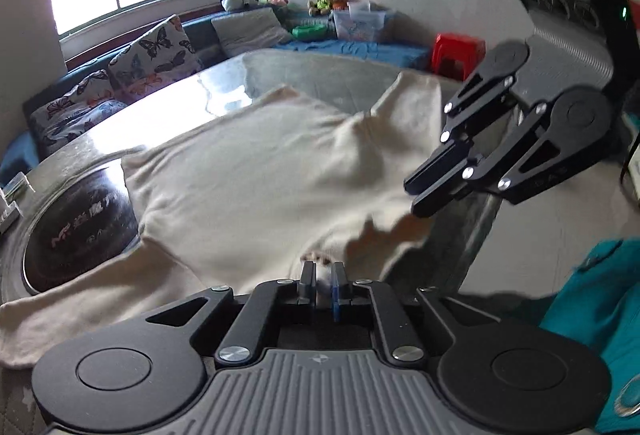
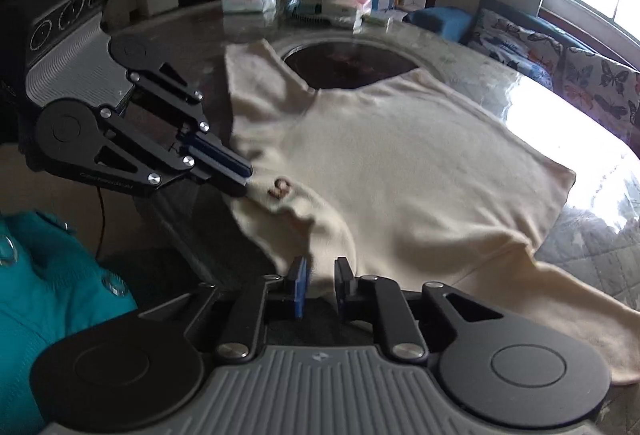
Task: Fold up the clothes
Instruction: 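Grasp the side edge of the flat sweatshirt with the right gripper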
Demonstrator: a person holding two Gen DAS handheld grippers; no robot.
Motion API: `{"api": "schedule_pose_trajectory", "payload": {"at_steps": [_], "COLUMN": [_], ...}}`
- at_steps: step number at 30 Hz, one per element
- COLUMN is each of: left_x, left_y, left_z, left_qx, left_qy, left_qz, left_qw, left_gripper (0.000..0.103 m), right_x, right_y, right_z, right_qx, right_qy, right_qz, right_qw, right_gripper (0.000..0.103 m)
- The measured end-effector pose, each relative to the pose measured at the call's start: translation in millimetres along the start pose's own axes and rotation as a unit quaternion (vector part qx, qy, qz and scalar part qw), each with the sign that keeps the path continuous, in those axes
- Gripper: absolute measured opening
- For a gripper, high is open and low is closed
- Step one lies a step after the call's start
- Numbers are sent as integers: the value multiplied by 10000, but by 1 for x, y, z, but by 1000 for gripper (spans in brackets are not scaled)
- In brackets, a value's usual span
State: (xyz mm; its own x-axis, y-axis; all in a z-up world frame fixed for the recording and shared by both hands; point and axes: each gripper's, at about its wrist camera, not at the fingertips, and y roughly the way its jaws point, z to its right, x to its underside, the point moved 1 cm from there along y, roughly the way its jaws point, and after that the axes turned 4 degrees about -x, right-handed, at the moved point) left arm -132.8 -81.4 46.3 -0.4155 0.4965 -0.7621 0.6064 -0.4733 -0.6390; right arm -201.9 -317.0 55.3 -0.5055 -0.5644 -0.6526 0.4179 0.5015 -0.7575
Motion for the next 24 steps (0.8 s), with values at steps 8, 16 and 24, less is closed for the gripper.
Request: {"api": "schedule_pose_trajectory", "payload": {"at_steps": [8, 16, 24], "left_x": [-24, -13, -35], "left_y": [49, 74, 86], "left_z": [-13, 5, -37], "left_qx": [-256, 142, -319], "left_qy": [-594, -395, -943], "left_qz": [-44, -255, -291], "left_qw": [9979, 9988, 9946], "left_gripper": [9, 8, 12], "right_x": [-13, 2, -17], "right_y": [10, 28, 10], "right_z": [51, 90, 115], "right_qx": [766, 1182, 1197], "right_qy": [722, 1215, 1368], "right_qz": [370, 13, 210], "right_qw": [9938, 9855, 9831], "right_gripper": [13, 14, 17]}}
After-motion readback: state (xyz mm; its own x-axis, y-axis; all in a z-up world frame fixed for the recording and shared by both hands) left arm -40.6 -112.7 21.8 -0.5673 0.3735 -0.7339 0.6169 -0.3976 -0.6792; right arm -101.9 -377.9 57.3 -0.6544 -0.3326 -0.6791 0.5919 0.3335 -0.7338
